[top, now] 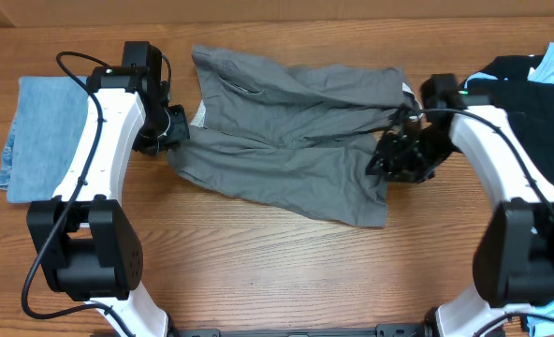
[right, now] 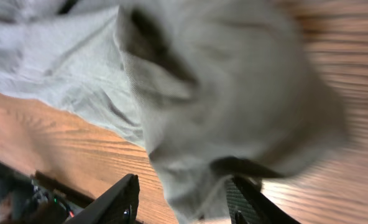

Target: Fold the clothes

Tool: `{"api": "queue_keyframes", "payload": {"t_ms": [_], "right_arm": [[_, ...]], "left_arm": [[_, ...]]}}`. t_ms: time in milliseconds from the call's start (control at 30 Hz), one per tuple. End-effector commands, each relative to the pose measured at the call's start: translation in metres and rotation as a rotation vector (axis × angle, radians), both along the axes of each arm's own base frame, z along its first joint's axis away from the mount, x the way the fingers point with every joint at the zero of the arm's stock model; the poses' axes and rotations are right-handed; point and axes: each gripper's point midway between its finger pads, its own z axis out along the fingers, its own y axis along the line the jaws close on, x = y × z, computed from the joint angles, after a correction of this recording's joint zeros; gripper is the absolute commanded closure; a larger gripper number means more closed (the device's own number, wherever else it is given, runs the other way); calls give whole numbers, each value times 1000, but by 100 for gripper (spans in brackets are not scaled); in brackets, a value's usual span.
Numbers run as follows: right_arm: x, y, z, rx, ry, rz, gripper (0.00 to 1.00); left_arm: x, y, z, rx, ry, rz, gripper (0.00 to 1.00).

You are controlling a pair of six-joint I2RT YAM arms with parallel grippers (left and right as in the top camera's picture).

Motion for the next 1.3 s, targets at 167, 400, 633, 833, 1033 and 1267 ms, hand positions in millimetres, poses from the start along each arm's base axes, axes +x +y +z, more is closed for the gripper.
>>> {"api": "queue_keyframes", "payload": {"t_ms": [167, 400, 633, 833, 1033, 1267], "right_arm": [[5, -35, 20, -11, -43, -163, 43], [-6, -42, -11, -4, 6, -234, 53], [-13, -79, -17, 6, 44, -363, 52], [-22, -63, -36, 113, 45, -358, 53], [-20, -49, -38, 209, 1, -323, 53], [-7, -42, -29, 278, -121, -235, 53]], "left_arm": [[-2, 6, -1, 17, 6, -1, 90], [-3, 7, -1, 22, 11, -1, 89], [-3, 7, -1, 22, 9, -1, 89], [-2, 7, -1, 22, 6, -1, 89], [-3, 7, -1, 22, 9, -1, 89], [-3, 7, -1, 22, 9, -1, 89]]}}
